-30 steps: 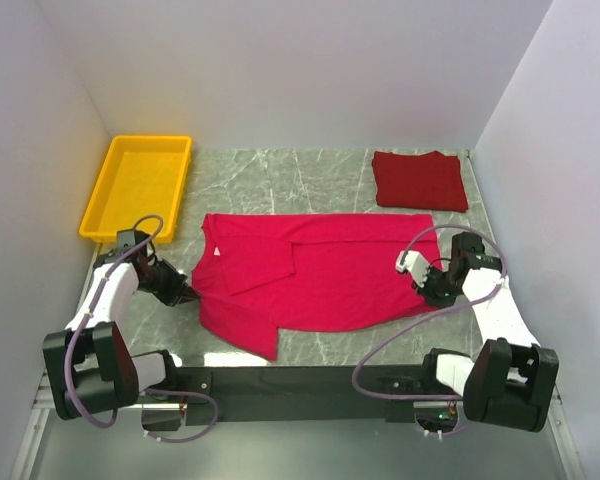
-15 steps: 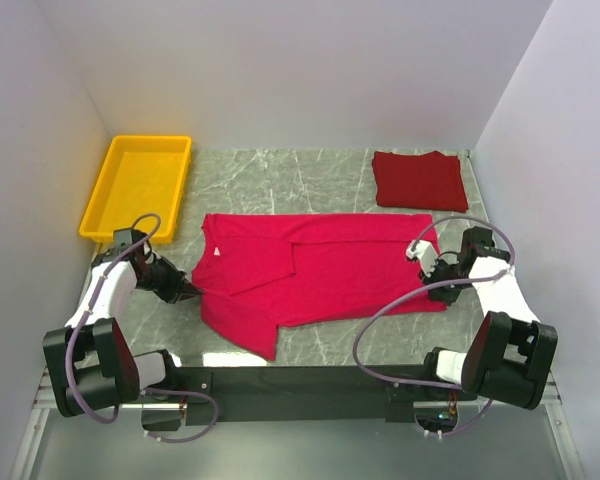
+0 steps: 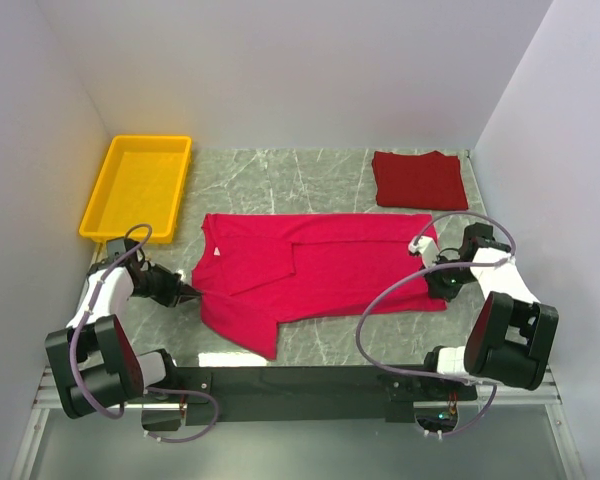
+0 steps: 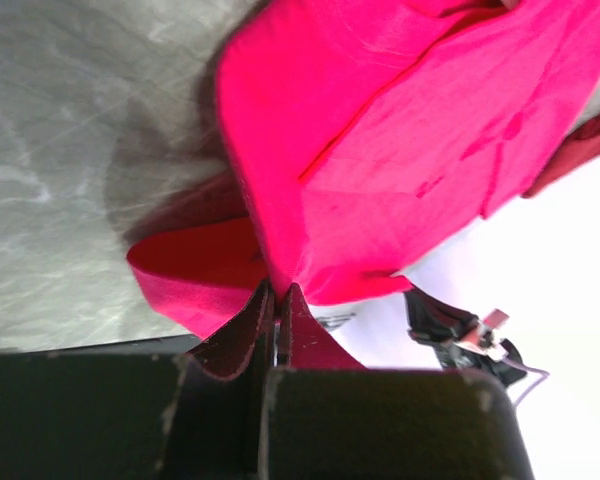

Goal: Fold and stack the t-shirts
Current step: Fold the tshirt

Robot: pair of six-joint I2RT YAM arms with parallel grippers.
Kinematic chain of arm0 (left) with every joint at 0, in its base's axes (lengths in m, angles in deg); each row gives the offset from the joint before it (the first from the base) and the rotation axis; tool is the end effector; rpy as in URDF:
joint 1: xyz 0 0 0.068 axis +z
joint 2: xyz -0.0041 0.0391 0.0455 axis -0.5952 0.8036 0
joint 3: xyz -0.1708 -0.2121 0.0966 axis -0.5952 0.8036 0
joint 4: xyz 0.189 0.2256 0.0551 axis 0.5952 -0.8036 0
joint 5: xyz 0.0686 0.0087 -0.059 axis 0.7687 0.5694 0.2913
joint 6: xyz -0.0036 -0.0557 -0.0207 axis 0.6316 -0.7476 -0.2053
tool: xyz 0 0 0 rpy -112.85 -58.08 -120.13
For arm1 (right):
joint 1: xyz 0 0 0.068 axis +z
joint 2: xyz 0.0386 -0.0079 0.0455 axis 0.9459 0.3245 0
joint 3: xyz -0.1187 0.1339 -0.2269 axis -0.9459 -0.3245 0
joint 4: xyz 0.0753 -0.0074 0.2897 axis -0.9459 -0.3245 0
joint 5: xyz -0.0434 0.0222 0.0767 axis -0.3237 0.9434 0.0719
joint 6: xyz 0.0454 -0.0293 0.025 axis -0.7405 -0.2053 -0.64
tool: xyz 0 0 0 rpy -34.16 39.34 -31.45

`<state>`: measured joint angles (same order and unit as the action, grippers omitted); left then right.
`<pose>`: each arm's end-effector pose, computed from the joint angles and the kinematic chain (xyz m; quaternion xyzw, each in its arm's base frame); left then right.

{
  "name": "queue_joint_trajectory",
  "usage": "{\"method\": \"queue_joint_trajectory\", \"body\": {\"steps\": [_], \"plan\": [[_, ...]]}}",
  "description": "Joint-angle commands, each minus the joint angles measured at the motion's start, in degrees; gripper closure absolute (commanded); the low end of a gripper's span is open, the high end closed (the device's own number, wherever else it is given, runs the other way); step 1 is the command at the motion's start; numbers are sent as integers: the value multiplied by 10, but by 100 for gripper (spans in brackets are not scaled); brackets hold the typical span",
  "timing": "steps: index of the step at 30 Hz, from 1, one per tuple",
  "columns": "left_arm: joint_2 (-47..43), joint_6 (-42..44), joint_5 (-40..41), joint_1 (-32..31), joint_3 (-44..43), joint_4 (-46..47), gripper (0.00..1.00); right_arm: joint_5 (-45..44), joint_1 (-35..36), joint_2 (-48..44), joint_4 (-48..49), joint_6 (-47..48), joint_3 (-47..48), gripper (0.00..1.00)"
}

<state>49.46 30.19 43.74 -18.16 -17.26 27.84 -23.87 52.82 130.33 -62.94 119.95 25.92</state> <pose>0.2142 0.0455 0.1631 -0.4886 0.8164 -0.3065 0.0292 0.2372 -0.0578 0.1719 -0.4370 0.8675 0.1125 0.2092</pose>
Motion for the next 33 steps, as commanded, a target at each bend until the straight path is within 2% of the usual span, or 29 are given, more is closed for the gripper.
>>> {"method": "queue_joint_trajectory", "body": {"steps": [1, 20, 33], "plan": [[3, -31, -40, 5, 3, 30, 100, 8, -6, 10, 17, -14, 33, 100], [37, -77, -79, 29, -18, 72, 100, 4, -7, 76, 32, -58, 87, 100], [36, -94, -74, 32, -4, 99, 100, 3, -7, 109, 51, -92, 108, 100]]}}
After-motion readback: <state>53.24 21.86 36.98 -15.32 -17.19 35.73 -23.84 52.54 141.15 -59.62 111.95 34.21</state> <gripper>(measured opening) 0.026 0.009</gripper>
